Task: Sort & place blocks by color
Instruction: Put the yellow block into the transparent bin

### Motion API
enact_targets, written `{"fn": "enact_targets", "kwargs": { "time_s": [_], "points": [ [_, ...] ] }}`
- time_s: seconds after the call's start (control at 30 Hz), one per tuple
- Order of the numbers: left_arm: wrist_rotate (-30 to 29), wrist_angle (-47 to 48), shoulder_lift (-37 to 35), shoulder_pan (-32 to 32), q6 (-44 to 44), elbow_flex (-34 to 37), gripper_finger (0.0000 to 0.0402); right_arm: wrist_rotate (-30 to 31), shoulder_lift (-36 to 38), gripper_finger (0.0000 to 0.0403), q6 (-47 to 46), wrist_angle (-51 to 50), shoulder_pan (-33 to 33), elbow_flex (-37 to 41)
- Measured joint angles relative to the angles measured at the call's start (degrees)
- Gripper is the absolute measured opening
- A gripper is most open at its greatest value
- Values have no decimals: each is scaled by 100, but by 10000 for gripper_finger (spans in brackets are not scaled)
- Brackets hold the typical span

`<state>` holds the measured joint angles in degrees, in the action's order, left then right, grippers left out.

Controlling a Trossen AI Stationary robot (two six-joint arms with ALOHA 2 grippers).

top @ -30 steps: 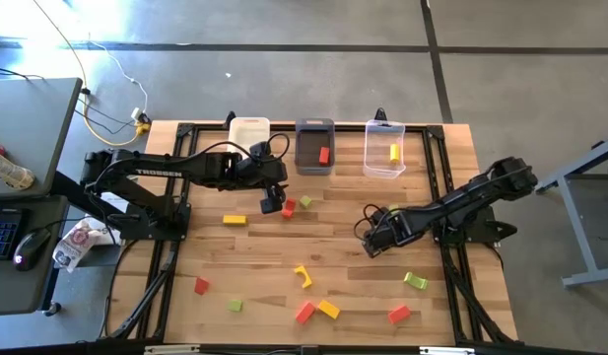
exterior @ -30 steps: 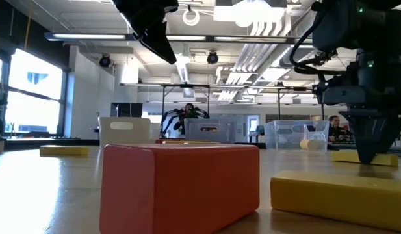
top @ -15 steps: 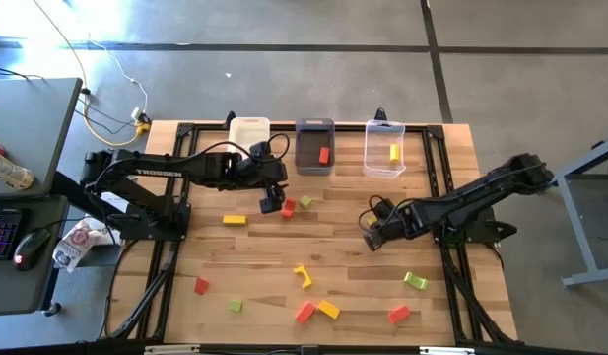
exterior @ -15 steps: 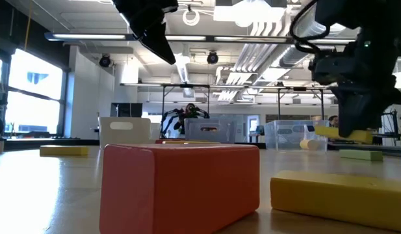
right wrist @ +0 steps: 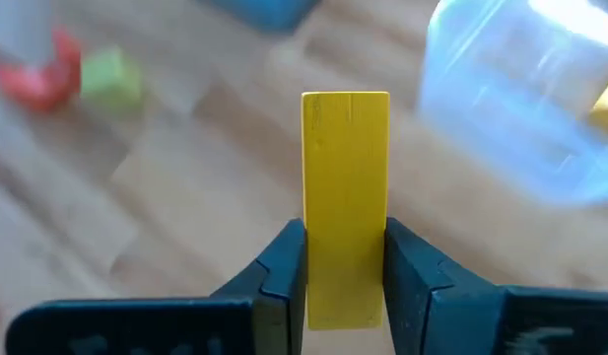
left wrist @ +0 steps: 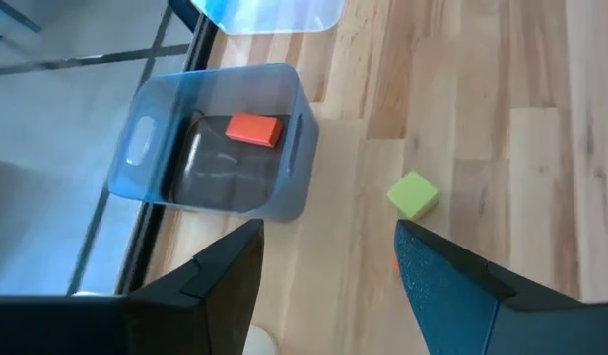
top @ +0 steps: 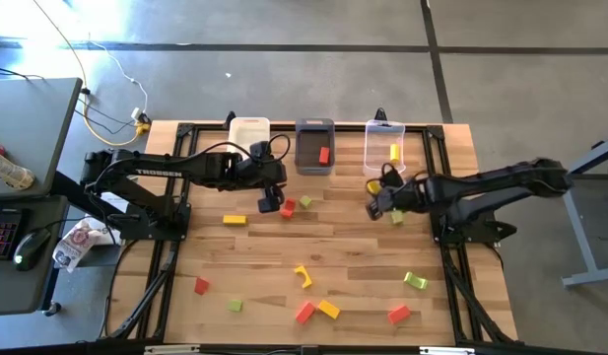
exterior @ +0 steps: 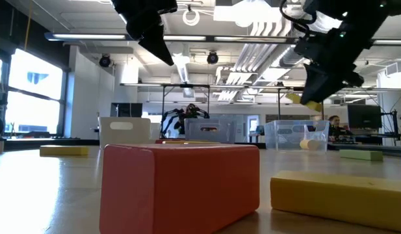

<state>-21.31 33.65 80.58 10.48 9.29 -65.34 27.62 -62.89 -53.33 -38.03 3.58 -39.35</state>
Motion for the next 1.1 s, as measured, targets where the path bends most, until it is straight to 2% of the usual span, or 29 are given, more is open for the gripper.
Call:
{"fn": "enact_targets", "kwargs": {
  "time_s": [0.13,0.4,0.73,0.87,1.1],
  "points": [
    [-73,97,0,0,37,0,216,377,184,73,688,388,-417,0],
    [-48,761,-1,-1,-263,0,216,390,222,73,2066,1564,-1239,0],
    [535,661,-2,-2,-464,0,216,494,220,73,3611,2857,-2136,-1],
    [744,520,-1,-2,-724,0,216,652,218,73,3901,2967,-2477,-2],
    [740,505,0,-2,-1598,0,216,619,50,73,4036,2841,-3012,-7]
  ]
}}
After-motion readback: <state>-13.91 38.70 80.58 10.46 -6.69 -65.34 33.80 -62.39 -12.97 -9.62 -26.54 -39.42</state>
